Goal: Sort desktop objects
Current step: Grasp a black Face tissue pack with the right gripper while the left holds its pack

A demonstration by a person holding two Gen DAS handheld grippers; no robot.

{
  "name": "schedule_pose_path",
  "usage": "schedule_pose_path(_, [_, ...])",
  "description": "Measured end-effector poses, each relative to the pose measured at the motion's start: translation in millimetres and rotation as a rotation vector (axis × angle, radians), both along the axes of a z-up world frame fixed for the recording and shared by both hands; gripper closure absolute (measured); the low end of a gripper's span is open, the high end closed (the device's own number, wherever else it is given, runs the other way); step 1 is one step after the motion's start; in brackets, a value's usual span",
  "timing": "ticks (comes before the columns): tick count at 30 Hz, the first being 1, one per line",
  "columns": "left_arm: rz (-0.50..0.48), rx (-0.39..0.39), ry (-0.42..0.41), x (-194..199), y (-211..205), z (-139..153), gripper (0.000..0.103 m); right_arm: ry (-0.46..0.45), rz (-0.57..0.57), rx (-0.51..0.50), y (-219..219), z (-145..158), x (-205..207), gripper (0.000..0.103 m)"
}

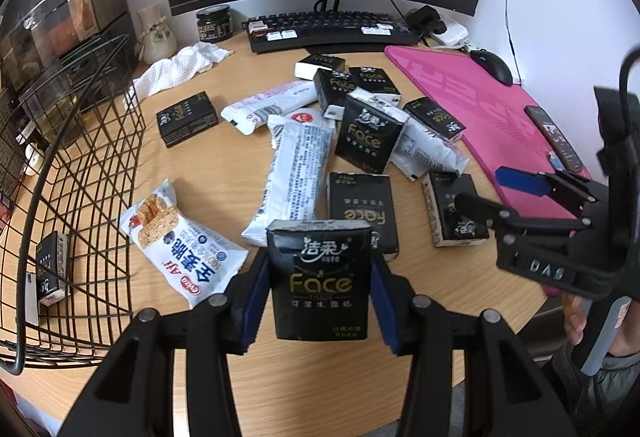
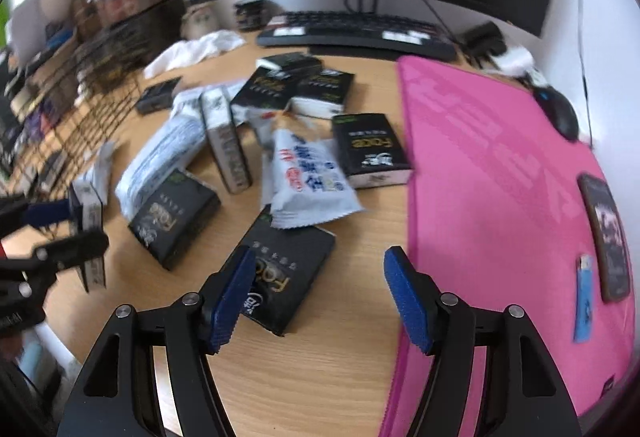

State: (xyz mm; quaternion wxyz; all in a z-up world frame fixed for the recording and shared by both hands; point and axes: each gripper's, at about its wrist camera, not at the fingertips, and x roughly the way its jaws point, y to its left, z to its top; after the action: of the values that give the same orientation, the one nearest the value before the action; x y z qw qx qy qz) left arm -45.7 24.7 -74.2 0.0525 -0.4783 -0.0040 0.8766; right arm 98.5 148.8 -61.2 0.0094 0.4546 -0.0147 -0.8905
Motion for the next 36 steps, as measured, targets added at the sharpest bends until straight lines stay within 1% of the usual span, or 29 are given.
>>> schedule_pose_path(2, [-0.003,-0.003,-0.002,-0.4,1.7,-0.9,0.050,0.009,0.007,-0.001,-3.0,0.9,0.3,0.037])
schedule_pose_path(5, [0.003,0.000,-0.004,-1.7,0.9,-1.5,0.050,0.015,-0.017,-0.010,-9.4,-4.6,-1.5,0.036])
schedule_pose_path(7, [0.006,0.003,-0.006,-1.9,-0.3,-2.2,0.050,0.015,-0.032,-0.025,-14.6,-10.4,-4.1,0.029])
schedule_pose_path(11, [0.008,0.005,-0.008,-2.0,-2.8,-2.8,0.050,0.021,-0.015,-0.021,-19.8,-15.9,-6.2,0.028])
schedule_pose_path(14, [0.009,0.006,-0.012,-2.8,-3.0,-3.8,0.050,0.000,-0.050,-0.025,-16.6,-21.6,-9.0,0.024])
schedule_pose_path(16, [0.005,0.005,-0.014,-2.4,-2.2,-4.7,0.050,0.002,-0.045,0.002,-19.2,-24.7,-9.4,0.022])
schedule_pose_path(19, [0.000,0.000,-0.014,-2.2,-0.3,-4.4,0.050,-0.010,-0.002,0.050,-22.4,-27.3,-9.9,0.022])
schedule_pose_path(22, [0.002,0.002,-0.013,-2.8,-0.8,-3.7,0.050,-0.025,0.011,0.060,-16.4,-27.0,-10.4,0.023])
schedule_pose_path(23, [0.004,0.000,-0.015,-2.9,-0.8,-3.9,0.050,-0.030,0.011,0.060,-14.2,-26.4,-10.4,0.024])
schedule_pose_path(25, [0.003,0.000,-0.018,-2.8,-0.6,-4.4,0.050,-0.034,0.022,0.062,-11.7,-24.7,-10.2,0.031])
schedule_pose_path(27, [0.000,-0.001,-0.018,-2.5,0.4,-4.0,0.050,-0.039,0.029,0.077,-8.0,-23.3,-10.4,0.031])
schedule_pose_path(30, [-0.003,0.000,-0.012,-1.2,0.6,-1.9,0.050,-0.036,-0.007,0.113,5.9,-19.9,-11.2,0.031])
schedule_pose_path(33, [0.000,0.001,-0.014,-2.0,-0.8,-2.9,0.050,-0.036,-0.058,0.083,23.3,-14.7,-9.8,0.031])
schedule_pose_path(36, [-0.002,0.000,-0.019,-2.6,-0.5,-5.0,0.050,-0.039,-0.056,0.069,27.2,-11.6,-6.3,0.031])
